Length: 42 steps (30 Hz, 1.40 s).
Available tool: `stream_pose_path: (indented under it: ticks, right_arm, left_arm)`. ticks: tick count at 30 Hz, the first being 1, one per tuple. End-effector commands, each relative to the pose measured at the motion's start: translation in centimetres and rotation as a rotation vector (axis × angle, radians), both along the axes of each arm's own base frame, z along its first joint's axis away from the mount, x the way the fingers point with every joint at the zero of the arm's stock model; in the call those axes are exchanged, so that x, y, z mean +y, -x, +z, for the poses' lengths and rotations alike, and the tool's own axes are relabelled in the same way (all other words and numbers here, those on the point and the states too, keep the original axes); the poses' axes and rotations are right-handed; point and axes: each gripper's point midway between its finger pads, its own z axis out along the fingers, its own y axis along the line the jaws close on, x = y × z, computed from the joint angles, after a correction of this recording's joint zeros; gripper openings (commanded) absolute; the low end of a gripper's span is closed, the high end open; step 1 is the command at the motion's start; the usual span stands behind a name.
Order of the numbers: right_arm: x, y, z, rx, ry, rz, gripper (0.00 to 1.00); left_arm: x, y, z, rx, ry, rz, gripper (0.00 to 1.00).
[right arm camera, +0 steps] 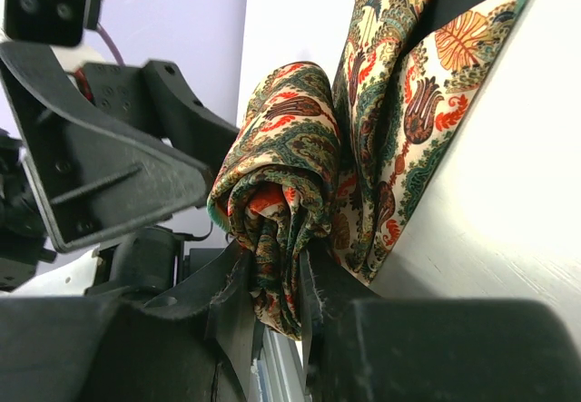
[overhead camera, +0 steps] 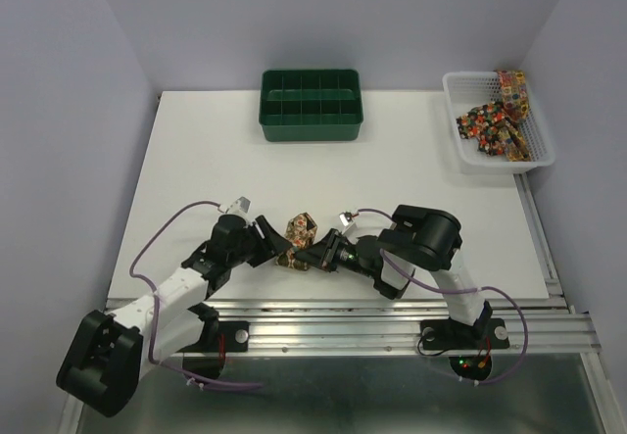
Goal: Roll the ties
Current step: Roll the tie
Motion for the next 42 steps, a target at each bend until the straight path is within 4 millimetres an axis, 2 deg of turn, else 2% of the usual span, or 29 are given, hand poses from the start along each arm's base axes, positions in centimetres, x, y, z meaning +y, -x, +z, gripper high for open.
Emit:
stream_pose_path:
  ticks: [1,6,10,13,17,19,22,26,28,30,33,39,42]
  right_arm:
    - [-2.1,-1.5,-3.0,-0.08,0.076,-0.083,0.14]
    - [-2.0,-1.4,-2.7,-0.082,0.062,-0.075,0.14]
    - [-2.0,-1.4,-2.8,-0.082,0.066,-0.073,0.14]
    - [-2.0,-1.4,-2.8,-0.082,0.064,-0.073,0.14]
    - [-2.0,-1.2,-2.8,-0.077,0.061,-0.068,0.15]
    - [-2.1,-1.3,-2.5,-0.084,0.056,-0.077,0.18]
    - [-2.6,-1.7,-2.5,-0.104,0.085,-0.1,0.22]
    - [-2.8,-2.0,-0.6,-0.174,0.109,-0.108,0.32]
    - [-3.4,-2.6,-1.0,-0.186,0.158,-0.14,0.38]
    - [-3.6,-2.8,-0.2,-0.216,0.169,-0.149,0.39]
    - [-4.0,-3.0,0.0,-0.235,0.2,-0.163,0.46]
    - [-3.7,-3.0,0.5,-0.303,0.281,-0.11,0.49]
    - [-4.3,-2.8,0.8,-0.342,0.298,-0.111,0.49]
  left_arm:
    - [-0.4,0.6,0.8,-0.032,0.076,-0.002,0.66]
    - [-0.2,0.6,-0.3,-0.006,0.04,-0.009,0.66]
    - [-0.8,0.2,-0.9,0.025,0.016,-0.045,0.58]
    - [-1.1,0.0,-1.5,0.05,0.001,-0.063,0.39]
    - [-1.8,-0.1,-1.3,0.044,0.02,-0.1,0.23]
    - [-2.0,0.0,-0.9,0.036,0.031,-0.115,0.18]
    - [-1.7,0.1,-1.2,0.037,0.012,-0.113,0.17]
    - [-1.1,0.5,-2.2,0.075,-0.047,-0.123,0.15]
    - [-0.7,0.8,-2.9,0.106,-0.078,-0.123,0.13]
    - [-0.4,1.0,-3.4,0.127,-0.103,-0.125,0.11]
    - [-0.2,0.8,-3.2,0.119,-0.113,-0.115,0.11]
    - [-0.2,0.6,-2.8,0.101,-0.118,-0.116,0.11]
    - [-0.2,0.6,-2.6,0.096,-0.121,-0.128,0.11]
